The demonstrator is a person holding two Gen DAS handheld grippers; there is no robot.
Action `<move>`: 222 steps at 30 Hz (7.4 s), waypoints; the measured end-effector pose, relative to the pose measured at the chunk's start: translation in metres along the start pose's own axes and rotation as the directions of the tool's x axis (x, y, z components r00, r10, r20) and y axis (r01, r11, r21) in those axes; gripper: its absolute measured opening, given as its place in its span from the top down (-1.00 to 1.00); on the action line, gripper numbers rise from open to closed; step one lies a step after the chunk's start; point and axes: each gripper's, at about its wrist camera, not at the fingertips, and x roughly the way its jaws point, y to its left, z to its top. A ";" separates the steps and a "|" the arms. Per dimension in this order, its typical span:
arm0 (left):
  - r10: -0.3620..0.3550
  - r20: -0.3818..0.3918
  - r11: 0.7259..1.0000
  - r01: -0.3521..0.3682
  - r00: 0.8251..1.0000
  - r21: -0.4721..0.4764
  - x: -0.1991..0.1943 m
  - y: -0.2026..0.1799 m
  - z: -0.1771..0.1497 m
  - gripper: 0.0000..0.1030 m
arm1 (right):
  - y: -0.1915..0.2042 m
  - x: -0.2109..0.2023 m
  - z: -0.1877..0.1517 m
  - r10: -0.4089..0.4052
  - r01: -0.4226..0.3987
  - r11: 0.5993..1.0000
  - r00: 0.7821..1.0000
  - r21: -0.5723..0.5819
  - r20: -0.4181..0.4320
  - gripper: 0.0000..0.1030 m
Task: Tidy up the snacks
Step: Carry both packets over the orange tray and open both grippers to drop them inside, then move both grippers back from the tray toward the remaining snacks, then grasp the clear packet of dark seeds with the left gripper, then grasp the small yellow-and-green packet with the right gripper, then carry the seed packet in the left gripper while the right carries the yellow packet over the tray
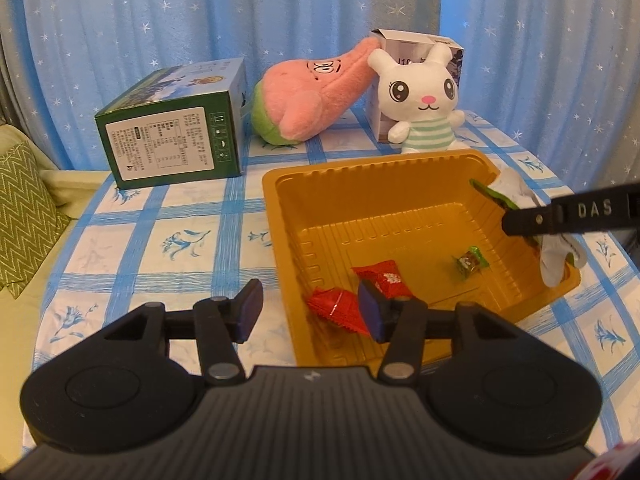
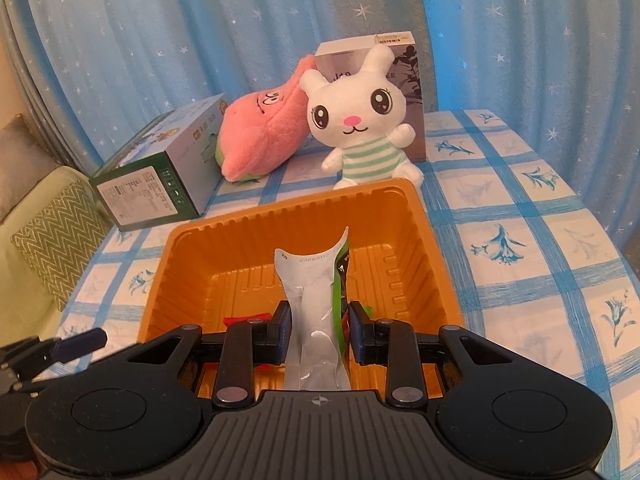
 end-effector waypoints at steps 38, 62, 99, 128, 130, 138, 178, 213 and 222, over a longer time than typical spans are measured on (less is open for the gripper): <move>-0.012 -0.005 0.993 0.011 1.000 -0.122 -0.196 -0.023 -0.127 -0.45 | 0.006 -0.220 -0.166 -0.031 0.022 0.995 0.995 0.096 0.098 -0.12; 0.022 0.014 0.997 -0.021 1.000 -0.078 -0.255 -0.004 -0.187 -0.55 | 0.034 -0.256 -0.250 -0.055 0.057 0.998 0.993 -0.016 0.103 -0.12; -0.102 -0.097 0.993 0.096 0.990 -0.068 -0.117 -0.111 -0.177 -0.24 | -0.055 -0.181 -0.249 -0.191 0.186 0.975 0.981 0.122 0.031 -0.11; -0.108 -0.124 0.986 0.122 0.986 0.115 -0.117 -0.098 -0.207 0.19 | -0.017 -0.135 -0.239 -0.092 0.092 0.996 0.996 0.013 -0.014 -0.11; -0.102 -0.113 0.986 0.116 0.988 0.117 -0.118 -0.098 -0.209 0.19 | -0.015 -0.132 -0.240 -0.089 0.089 0.996 0.996 0.005 -0.021 -0.11; -0.074 -0.084 0.992 0.081 0.994 0.094 -0.126 -0.087 -0.209 0.35 | -0.002 -0.126 -0.239 -0.032 0.031 0.998 0.999 -0.053 -0.016 -0.11; -0.063 -0.077 0.998 0.062 0.995 -0.010 -0.159 -0.067 -0.184 0.35 | 0.023 -0.148 -0.232 -0.102 0.108 0.985 0.993 -0.133 0.051 0.58; -0.095 -0.007 0.995 0.095 0.995 0.042 -0.147 -0.081 -0.103 0.35 | -0.003 -0.169 -0.153 -0.146 0.157 0.983 0.983 -0.099 0.109 0.58; -0.091 0.008 0.996 0.090 0.996 0.028 -0.130 -0.072 -0.073 0.35 | -0.001 -0.152 -0.118 -0.118 0.129 0.987 0.986 -0.099 0.114 0.58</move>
